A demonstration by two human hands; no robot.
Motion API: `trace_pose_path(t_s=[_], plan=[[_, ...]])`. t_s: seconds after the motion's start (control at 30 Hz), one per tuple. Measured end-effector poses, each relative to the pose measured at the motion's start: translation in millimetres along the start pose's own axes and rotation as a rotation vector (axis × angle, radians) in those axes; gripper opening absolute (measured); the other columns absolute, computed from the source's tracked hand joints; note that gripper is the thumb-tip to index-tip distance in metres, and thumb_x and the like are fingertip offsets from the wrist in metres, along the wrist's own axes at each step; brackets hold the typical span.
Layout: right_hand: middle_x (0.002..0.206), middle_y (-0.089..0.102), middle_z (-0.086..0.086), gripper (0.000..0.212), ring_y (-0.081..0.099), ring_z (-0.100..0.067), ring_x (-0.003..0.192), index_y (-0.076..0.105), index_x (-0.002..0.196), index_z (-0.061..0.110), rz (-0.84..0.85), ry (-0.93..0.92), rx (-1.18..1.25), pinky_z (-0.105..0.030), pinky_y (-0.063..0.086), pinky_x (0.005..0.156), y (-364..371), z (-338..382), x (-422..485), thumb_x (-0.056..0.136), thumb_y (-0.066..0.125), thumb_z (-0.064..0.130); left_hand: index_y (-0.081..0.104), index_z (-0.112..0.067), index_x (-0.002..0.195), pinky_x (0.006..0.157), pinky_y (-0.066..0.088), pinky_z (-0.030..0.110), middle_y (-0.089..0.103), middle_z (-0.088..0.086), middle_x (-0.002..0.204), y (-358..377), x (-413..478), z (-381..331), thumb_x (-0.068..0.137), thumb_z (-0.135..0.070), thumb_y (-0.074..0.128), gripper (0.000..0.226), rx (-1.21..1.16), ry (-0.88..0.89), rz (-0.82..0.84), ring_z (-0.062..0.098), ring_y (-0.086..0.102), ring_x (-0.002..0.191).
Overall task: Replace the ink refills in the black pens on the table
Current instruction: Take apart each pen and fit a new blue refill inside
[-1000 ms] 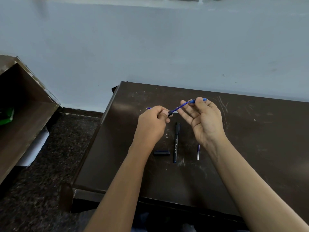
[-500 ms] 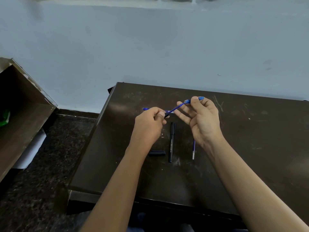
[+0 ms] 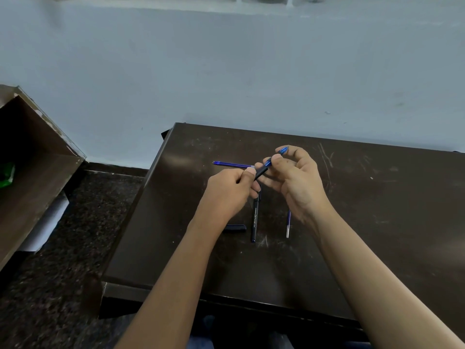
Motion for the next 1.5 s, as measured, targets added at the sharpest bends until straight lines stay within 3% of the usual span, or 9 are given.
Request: trace_pose_path(t_s=[0.2, 0.5, 0.7, 0.87, 1.13, 1.27, 1.37, 1.47, 1.5], plan=[[0.087, 0.064, -0.012, 0.013, 0.072, -0.021, 0.077, 0.049, 0.109, 0.008, -0.001, 0.031, 0.022, -0.038, 0.06, 0.076, 3, -1, -2, 0.097, 0.047, 0.002, 0.062, -0.02, 0.083, 0.059, 0.038, 0.016, 0.071, -0.004, 0.081, 1, -1, 0, 0.098, -0.035, 0.042, 0.029, 0.013, -0.009, 0.002, 0.002, 0.054, 0.06], [0.096, 0.063, -0.018, 0.017, 0.072, -0.032, 0.091, 0.05, 0.107, 0.009, -0.105, 0.088, 0.04, -0.045, 0.06, 0.077, 6, -7, -7, 0.095, 0.044, -0.002, 0.056, -0.02, 0.086, 0.059, 0.04, 0.017, 0.071, 0.003, 0.092, 8, -3, 7, 0.096, -0.033, 0.046, 0.019, 0.053, 0.014, -0.038, 0.011, 0.062, 0.075], [0.09, 0.065, -0.014, 0.017, 0.068, -0.008, 0.057, 0.05, 0.111, 0.007, -0.151, 0.109, 0.02, -0.03, 0.061, 0.063, 10, -12, -12, 0.096, 0.045, 0.0, 0.059, -0.013, 0.097, 0.054, 0.031, 0.016, 0.066, 0.001, 0.093, 15, 0, 8, 0.1, -0.033, 0.037, 0.031, 0.1, -0.02, -0.072, 0.003, 0.05, 0.065], [0.083, 0.066, -0.01, 0.015, 0.065, -0.007, 0.049, 0.051, 0.108, 0.006, -0.228, 0.114, 0.021, -0.019, 0.052, 0.047, 11, -14, -17, 0.095, 0.047, 0.0, 0.063, -0.01, 0.099, 0.052, 0.028, 0.013, 0.054, -0.004, 0.076, 15, 0, 7, 0.101, -0.028, 0.034, 0.033, 0.219, 0.0, -0.099, 0.005, 0.044, 0.061], [0.092, 0.067, -0.015, 0.012, 0.07, -0.014, 0.067, 0.054, 0.104, 0.005, -0.209, 0.158, 0.106, -0.029, 0.06, 0.069, 8, -22, -18, 0.094, 0.05, 0.0, 0.068, -0.013, 0.098, 0.059, 0.037, 0.009, 0.067, 0.001, 0.087, 5, -2, 2, 0.093, -0.02, 0.053, 0.017, 0.228, 0.14, -0.196, 0.006, 0.053, 0.073], [0.098, 0.068, -0.019, 0.014, 0.071, -0.023, 0.08, 0.055, 0.106, 0.002, -0.2, 0.164, 0.199, -0.033, 0.06, 0.075, 6, -21, -17, 0.092, 0.056, 0.003, 0.064, -0.018, 0.092, 0.081, 0.049, 0.037, 0.068, -0.004, 0.084, 9, -5, -4, 0.087, -0.013, 0.058, 0.009, 0.196, 0.174, -0.237, 0.015, 0.061, 0.08], [0.092, 0.071, -0.014, 0.009, 0.072, -0.016, 0.074, 0.057, 0.096, 0.005, -0.169, 0.158, 0.185, -0.028, 0.059, 0.071, 8, -22, -19, 0.091, 0.062, 0.01, 0.052, -0.027, 0.084, 0.076, 0.034, 0.031, 0.062, -0.009, 0.076, 10, -8, -7, 0.087, -0.016, 0.058, 0.013, 0.354, 0.21, -0.323, 0.012, 0.055, 0.074], [0.088, 0.07, -0.01, 0.006, 0.069, -0.015, 0.074, 0.059, 0.092, 0.008, -0.19, 0.154, 0.138, -0.03, 0.058, 0.074, 5, -23, -19, 0.09, 0.063, 0.011, 0.055, -0.023, 0.086, 0.076, 0.048, 0.031, 0.064, -0.007, 0.079, 13, -5, -5, 0.087, -0.02, 0.06, 0.006, 0.212, 0.208, -0.216, 0.01, 0.059, 0.073], [0.085, 0.069, -0.009, 0.006, 0.067, -0.016, 0.074, 0.059, 0.09, 0.009, -0.202, 0.155, 0.126, -0.032, 0.058, 0.075, 3, -22, -19, 0.089, 0.064, 0.011, 0.058, -0.02, 0.089, 0.073, 0.05, 0.02, 0.064, -0.007, 0.081, 15, -5, -5, 0.088, -0.021, 0.06, 0.003, 0.168, 0.207, -0.178, 0.006, 0.058, 0.072]])
Point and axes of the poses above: each hand's wrist, its own x-axis towards the middle knuckle, its own y-axis out of the palm, z = x × y, the point moved 3 cm from there along x, towards the middle knuckle
